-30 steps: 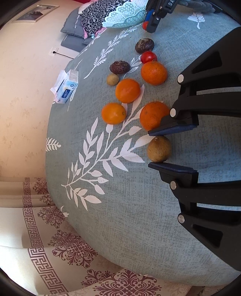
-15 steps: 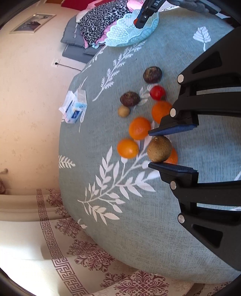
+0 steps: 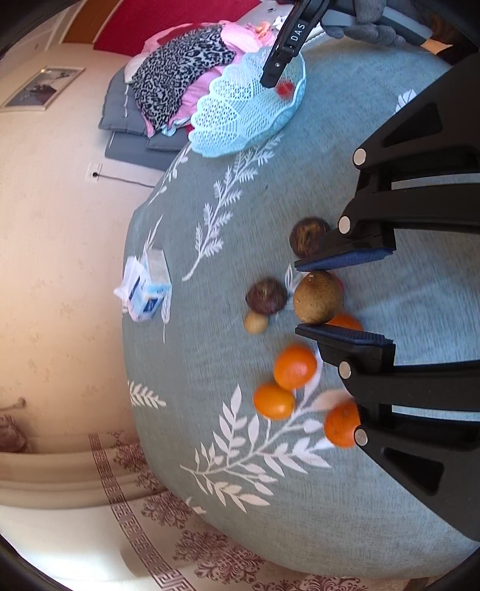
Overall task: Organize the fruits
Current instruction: 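Drop the tomato into the blue basket with the right tool while the left tool carries the brown fruit there, then release the brown fruit into the basket and withdraw both tools to the fruit pile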
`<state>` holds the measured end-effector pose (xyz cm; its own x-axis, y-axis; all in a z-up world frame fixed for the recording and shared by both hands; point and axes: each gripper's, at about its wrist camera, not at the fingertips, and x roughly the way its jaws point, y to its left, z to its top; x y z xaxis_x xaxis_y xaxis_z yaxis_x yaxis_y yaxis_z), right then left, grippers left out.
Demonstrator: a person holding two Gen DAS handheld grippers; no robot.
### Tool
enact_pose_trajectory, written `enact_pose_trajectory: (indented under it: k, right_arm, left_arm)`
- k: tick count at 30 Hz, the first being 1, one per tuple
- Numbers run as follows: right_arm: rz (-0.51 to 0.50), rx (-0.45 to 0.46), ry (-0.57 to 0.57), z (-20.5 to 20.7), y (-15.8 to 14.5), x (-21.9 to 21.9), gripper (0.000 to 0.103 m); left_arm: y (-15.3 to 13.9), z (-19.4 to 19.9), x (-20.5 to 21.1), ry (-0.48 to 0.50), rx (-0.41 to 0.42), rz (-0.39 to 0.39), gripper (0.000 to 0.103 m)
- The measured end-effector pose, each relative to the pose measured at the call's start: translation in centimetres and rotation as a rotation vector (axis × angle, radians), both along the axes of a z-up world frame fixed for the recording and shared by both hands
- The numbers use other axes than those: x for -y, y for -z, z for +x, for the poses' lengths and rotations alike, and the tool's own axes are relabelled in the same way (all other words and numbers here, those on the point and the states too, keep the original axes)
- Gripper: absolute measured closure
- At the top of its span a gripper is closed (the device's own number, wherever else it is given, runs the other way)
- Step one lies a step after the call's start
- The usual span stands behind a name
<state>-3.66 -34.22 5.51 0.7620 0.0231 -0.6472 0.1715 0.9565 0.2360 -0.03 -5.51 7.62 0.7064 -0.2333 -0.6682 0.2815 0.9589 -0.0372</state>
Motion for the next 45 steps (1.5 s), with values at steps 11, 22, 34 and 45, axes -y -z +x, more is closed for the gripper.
enact_pose_trajectory:
  k: [11, 22, 34, 45]
  right_arm:
    - [-0.025, 0.078, 0.144, -1.7, -0.6, 2.7, 0.046]
    - [-0.029, 0.1, 0.211, -2.3, 0.1, 4.1, 0.046]
    - [-0.007, 0.142, 0.223, -2.8, -0.4, 4.3, 0.042]
    - [-0.016, 0.177, 0.231, -3.5, -1.3, 3.8, 0.041]
  left_arm:
    - [-0.3, 1.1, 8.0, 0.175, -0.008, -0.02, 0.074]
    - [0.5, 2.0, 16.4, 0.364, -0.066, -0.06, 0.074]
    - [1.8, 2.0, 19.7, 0.44, -0.123, -0.063, 0.047]
    - [1.0, 2.2, 16.7, 0.317, -0.047, 0.009, 0.033]
